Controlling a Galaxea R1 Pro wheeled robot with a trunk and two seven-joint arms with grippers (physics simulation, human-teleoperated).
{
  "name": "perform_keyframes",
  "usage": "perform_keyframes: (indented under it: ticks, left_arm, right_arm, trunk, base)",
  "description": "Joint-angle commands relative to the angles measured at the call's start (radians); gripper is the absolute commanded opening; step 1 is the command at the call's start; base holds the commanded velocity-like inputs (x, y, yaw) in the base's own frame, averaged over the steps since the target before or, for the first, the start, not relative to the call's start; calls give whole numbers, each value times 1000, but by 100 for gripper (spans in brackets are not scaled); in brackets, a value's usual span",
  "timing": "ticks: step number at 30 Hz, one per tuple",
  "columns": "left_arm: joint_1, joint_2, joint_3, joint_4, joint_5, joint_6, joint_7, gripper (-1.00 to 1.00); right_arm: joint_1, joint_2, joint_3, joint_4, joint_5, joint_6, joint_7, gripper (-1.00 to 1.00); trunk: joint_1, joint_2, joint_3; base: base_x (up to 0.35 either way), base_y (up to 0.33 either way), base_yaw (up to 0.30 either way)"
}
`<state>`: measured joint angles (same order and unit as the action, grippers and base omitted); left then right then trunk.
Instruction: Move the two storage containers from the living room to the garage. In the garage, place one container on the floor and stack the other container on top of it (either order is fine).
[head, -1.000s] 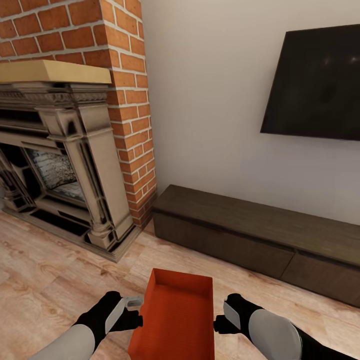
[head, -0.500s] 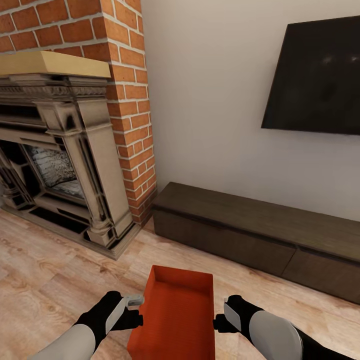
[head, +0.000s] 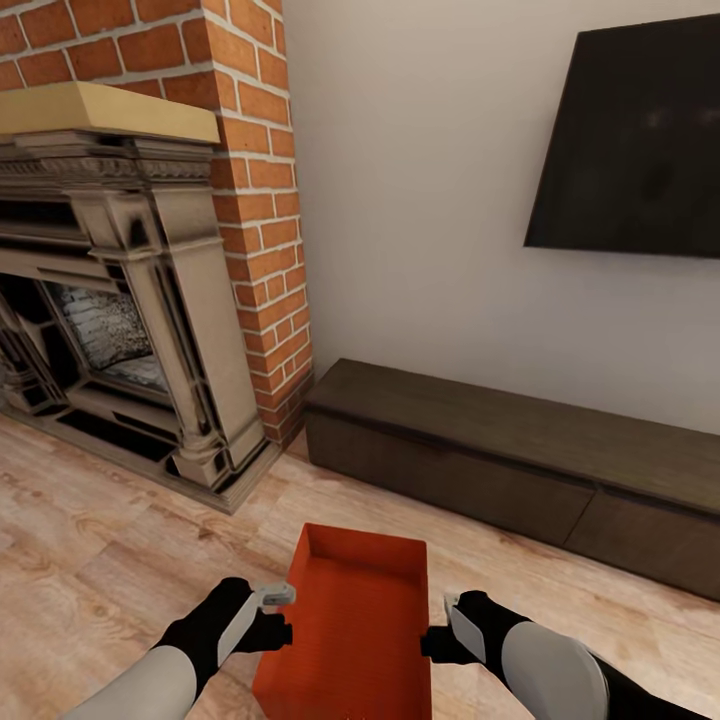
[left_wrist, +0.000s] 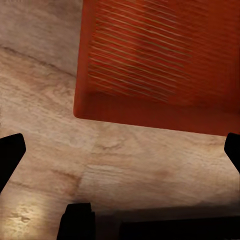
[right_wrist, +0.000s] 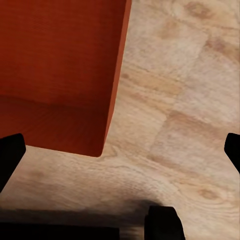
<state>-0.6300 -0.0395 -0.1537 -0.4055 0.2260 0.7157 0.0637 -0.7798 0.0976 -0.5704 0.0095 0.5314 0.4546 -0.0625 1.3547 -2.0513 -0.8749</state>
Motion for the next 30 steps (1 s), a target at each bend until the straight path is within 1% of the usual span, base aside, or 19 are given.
perform_keyframes:
  ticks: [1,6,7,10,12,13,14,15,16,19,21,22,25,30]
  left_arm:
    - [0,0,-12,-4,10,4,7,100]
    - [0,0,-20,-20,9,4,7,100]
    - [0,5,-21,-47,7,5,8,100]
    - [0,13,-20,-84,-7,6,12,100]
    - [0,17,-19,-112,-104,7,16,100]
    - [0,17,-19,-117,-126,8,16,100]
    - [0,15,-18,-132,-194,8,17,100]
    - [0,14,-18,-135,-206,8,17,100]
    - [0,14,-18,-141,-231,8,18,100]
    - [0,14,-18,-144,-248,7,19,100]
    - [0,14,-18,-145,-253,7,19,100]
    - [0,13,-18,-145,-255,6,18,100]
    - [0,10,-19,-145,-255,6,18,100]
    - [0,-4,-20,-145,-255,3,18,100]
  right_arm:
    - [-1,0,-9,1,7,1,-4,100]
    - [-1,-1,-9,0,7,-27,6,100]
    - [-1,-1,-9,0,7,-32,41,100]
    - [-1,-1,-9,-2,6,-34,75,100]
    - [-1,-1,-11,-4,4,-36,89,100]
    - [-1,-1,-11,-4,4,-38,90,100]
    - [-1,-1,-13,-5,2,-46,95,100]
    - [-1,-1,-13,-5,2,-48,96,100]
    - [-1,-1,-14,-5,1,-53,98,100]
    - [-1,-2,-15,-5,0,-57,103,100]
    - [-1,-6,-15,-7,-2,-58,121,100]
    - [-1,-14,-15,-7,-3,-63,142,100]
    - [-1,-28,-16,-8,-4,-85,167,100]
    - [-1,-38,-16,-8,-5,-107,178,100]
  trunk:
    - [4,-8,-4]
    - [23,-43,-20]
    - [27,-50,-23]
    - [38,-71,-32]
    - [46,-85,-39]
    - [50,-92,-42]
    - [54,-99,-45]
    - [57,-106,-48]
    - [61,-113,-51]
    - [73,-134,-61]
    - [80,-148,-67]
    - [84,-155,-70]
    - [96,-176,-79]
    - [115,-211,-95]
  base:
    - [0,0,0]
    - [0,0,0]
    - [0,0,0]
    - [0,0,0]
    - [0,0,0]
    - [0,0,0]
    - [0,0,0]
    - [0,0,0]
    - [0,0,0]
    - [0,0,0]
    - [0,0,0]
    - [0,0,0]
    - [0,0,0]
    - [0,0,0]
